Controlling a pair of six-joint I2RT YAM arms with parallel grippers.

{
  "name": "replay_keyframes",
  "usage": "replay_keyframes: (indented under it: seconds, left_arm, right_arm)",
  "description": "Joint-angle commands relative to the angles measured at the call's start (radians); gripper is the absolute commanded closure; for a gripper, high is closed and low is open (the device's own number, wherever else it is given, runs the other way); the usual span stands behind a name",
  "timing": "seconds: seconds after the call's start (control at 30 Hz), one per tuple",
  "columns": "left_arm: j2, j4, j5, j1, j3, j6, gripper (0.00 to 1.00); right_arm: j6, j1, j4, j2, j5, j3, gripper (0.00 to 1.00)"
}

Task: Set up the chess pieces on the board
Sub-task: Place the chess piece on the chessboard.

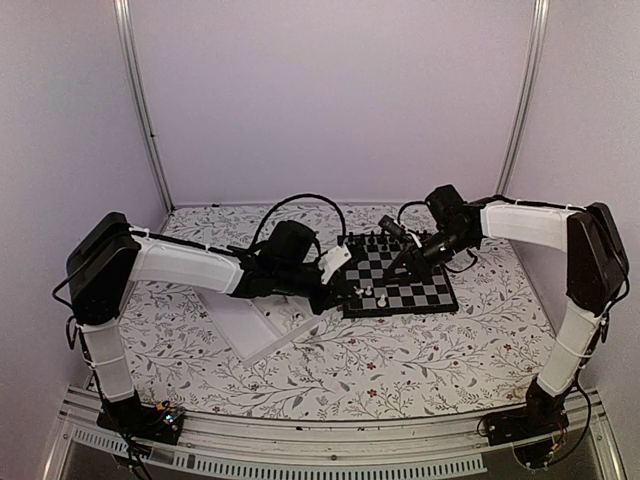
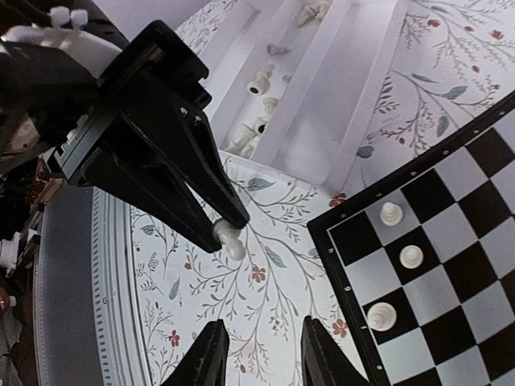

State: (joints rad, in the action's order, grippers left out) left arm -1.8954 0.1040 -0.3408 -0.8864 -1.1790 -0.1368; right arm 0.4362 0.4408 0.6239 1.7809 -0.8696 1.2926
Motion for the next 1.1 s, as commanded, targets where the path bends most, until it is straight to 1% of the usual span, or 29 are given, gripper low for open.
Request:
replay_keyframes:
  seconds: [0.0,0.3,0.47,0.77,1.0,1.07]
  left_arm:
    - [0.006,0.127,-0.06,0.012,0.007,0.057,0.87]
    - [-0.007,0.149,-0.109,0.012,-0.014,0.066,0.86]
    - [-0.009,0.149,-0.124,0.01,-0.016,0.069,0.86]
    - [-0.014,0.145,-0.14,0.007,-0.024,0.065,0.86]
    - [-0.014,0.138,-0.128,0.004,-0.028,0.065,0.85]
    - [-0.013,0.137,-0.11,0.004,-0.03,0.068,0.79]
  right_arm:
    - [-0.043,0.052,0.082,0.069,-0.093,0.07,0.65]
    - [-0.083,0.058,0.087,0.152,-0.19,0.117,0.65]
    - [-0.089,0.058,0.083,0.153,-0.193,0.116,0.66]
    - [-0.1,0.058,0.067,0.153,-0.256,0.112,0.74]
    - [-0.092,0.059,0.07,0.155,-0.296,0.111,0.93]
    - [-0.088,0.058,0.072,0.151,-0.281,0.111,0.97]
